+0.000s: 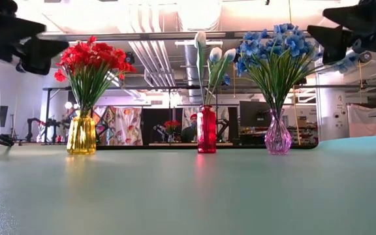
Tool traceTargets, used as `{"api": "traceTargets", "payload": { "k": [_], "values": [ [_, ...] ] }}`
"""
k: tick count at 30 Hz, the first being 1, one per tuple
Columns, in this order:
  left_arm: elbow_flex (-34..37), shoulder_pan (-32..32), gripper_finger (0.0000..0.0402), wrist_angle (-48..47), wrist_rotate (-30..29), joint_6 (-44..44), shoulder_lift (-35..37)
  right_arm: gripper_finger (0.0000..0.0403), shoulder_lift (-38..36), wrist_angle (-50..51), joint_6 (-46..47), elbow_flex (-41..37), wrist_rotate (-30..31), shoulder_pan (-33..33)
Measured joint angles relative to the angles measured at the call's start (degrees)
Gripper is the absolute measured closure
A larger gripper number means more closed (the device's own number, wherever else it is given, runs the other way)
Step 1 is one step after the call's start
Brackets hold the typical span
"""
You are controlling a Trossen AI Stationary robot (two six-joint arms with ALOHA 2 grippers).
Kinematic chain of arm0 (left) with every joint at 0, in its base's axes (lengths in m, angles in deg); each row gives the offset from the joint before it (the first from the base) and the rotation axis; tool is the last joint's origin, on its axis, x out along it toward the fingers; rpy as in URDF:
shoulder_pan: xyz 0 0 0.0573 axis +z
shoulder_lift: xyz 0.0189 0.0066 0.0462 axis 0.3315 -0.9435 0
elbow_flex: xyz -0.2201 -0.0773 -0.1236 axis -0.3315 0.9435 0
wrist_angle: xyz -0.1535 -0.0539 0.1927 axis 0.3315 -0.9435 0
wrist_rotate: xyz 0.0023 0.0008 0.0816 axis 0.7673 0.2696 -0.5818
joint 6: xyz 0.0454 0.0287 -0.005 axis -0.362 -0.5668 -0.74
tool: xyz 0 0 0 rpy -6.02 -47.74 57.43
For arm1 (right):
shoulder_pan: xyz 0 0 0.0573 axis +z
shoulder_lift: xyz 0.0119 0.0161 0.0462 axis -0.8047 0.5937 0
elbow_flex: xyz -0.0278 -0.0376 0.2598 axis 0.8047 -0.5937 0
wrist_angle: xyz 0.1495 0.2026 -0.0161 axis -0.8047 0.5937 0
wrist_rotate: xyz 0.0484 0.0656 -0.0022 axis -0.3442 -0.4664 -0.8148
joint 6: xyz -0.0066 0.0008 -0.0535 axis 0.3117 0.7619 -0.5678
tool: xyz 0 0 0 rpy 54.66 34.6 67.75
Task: Sort flowers into vase by color
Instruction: Return to Home Position
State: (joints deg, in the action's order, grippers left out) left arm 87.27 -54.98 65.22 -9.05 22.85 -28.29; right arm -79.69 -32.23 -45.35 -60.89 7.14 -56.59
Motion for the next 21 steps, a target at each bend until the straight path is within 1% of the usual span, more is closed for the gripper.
{"api": "traceTargets", "payload": {
  "k": [5, 9, 10, 12, 14, 16, 21],
  "values": [
    [0.0, 1.2, 0.0153, -0.6, -7.7, -0.2, 0.2, 0.0183, 0.4, 0.6, -2.8, -0.8, 0.0, 0.0],
    [0.0, 1.6, 0.0153, -0.7, -10.3, -1.2, 0.1, 0.0188, 0.8, 2.0, -5.0, -0.8, 0.2, 0.0],
    [0.0, 1.6, 0.0153, -0.8, -11.1, -1.5, 0.0, 0.0188, 1.0, 2.8, -5.0, -0.8, 1.2, 0.0],
    [0.0, 1.6, 0.0153, -0.9, -12.9, -0.2, -0.5, 0.0188, 1.1, 4.1, -1.6, -0.8, 4.2, 0.0],
    [0.0, 1.6, 0.0153, -1.0, -13.3, 4.2, -1.4, 0.0188, 1.3, 6.1, 2.6, -0.8, 6.3, 0.0],
    [0.0, 1.6, 0.0153, -0.9, -12.8, 6.7, -2.3, 0.0188, 1.3, 7.8, 5.2, -0.8, 6.5, 0.0],
    [0.0, 1.6, 0.0153, -0.9, -12.5, 7.0, -3.8, 0.0188, 1.3, 9.8, 3.9, -0.8, 6.5, 0.0]
  ]
}}
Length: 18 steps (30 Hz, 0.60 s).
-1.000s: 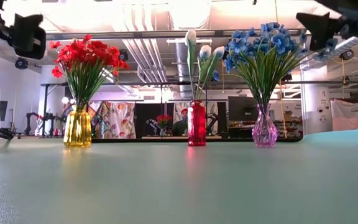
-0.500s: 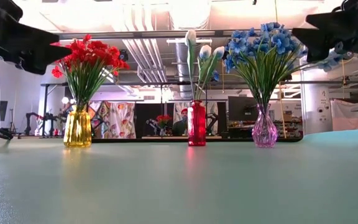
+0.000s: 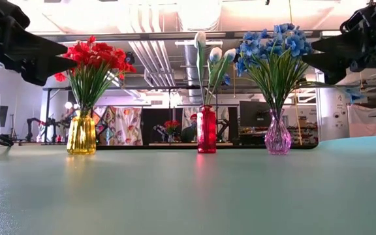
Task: Sort flowers into vase by color
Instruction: Return to Home Position
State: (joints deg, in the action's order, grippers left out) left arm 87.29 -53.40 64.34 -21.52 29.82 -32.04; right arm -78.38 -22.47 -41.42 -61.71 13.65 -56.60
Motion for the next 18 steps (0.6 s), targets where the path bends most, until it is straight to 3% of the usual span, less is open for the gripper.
{"api": "traceTargets", "payload": {
  "k": [18],
  "values": [
    [0.0, 0.0, 0.0153, 0.0, 0.1, 0.2, -2.7, 0.0188, 0.2, -0.1, -0.1, 0.0, 0.0, 0.0]
  ]
}}
